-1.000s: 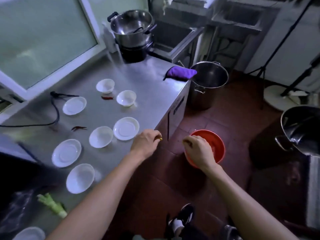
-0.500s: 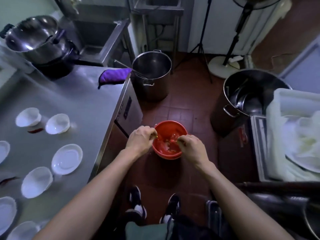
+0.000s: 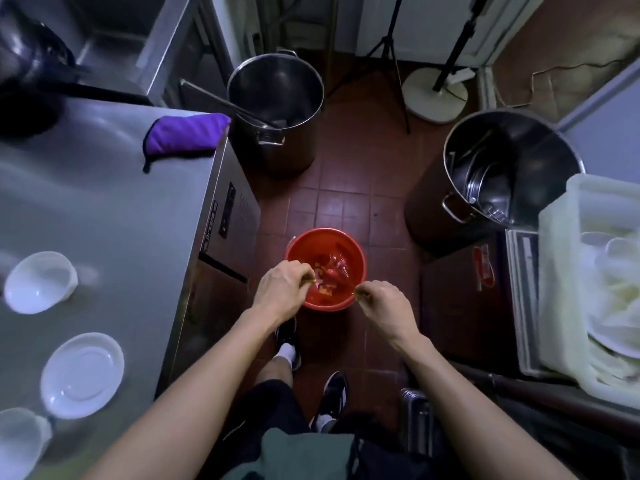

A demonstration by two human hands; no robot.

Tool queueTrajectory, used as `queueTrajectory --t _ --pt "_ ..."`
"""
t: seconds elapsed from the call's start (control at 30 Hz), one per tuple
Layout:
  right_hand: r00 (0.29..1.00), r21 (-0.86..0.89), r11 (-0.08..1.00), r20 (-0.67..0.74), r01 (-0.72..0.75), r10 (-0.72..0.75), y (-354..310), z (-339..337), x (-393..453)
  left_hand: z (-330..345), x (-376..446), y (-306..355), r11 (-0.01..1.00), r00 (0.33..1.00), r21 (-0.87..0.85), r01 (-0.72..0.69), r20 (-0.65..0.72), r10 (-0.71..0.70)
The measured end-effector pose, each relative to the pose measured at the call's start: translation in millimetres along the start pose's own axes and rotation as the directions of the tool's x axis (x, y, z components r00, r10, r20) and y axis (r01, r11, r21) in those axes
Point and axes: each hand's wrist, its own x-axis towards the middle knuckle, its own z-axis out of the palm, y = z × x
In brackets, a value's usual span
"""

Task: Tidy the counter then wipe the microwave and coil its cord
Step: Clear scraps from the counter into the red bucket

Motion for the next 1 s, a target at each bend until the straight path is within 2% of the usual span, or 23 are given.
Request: queueTrajectory --t 0.23,0.43,0.7,0.83,1.0 --pt "0.98 0.004 0.991 0.154 -0.131 0.129 -22 38 75 14 49 -73 0.975 0.98 -0.111 0.193 0.081 -0.184" --pt "0.952 0.049 0.97 0.208 -0.239 0.225 -14 69 111 31 94 -89 0.957 0.954 -0.134 0.256 0.193 -0.228" --pt "0.905 0.029 0.961 0.345 -0.276 0.25 59 140 157 112 146 -111 0.845 0.879 -0.274 0.459 0.275 -0.388" --pt "0.891 0.028 0.962 0.385 -0.272 0.241 97 182 176 162 166 -133 0.803 0.835 -0.263 0.535 0.309 -0.456" --pt "0.878 0.031 0.962 0.418 -0.27 0.233 134 241 201 218 196 -158 0.777 0.81 -0.258 0.574 0.312 -0.496"
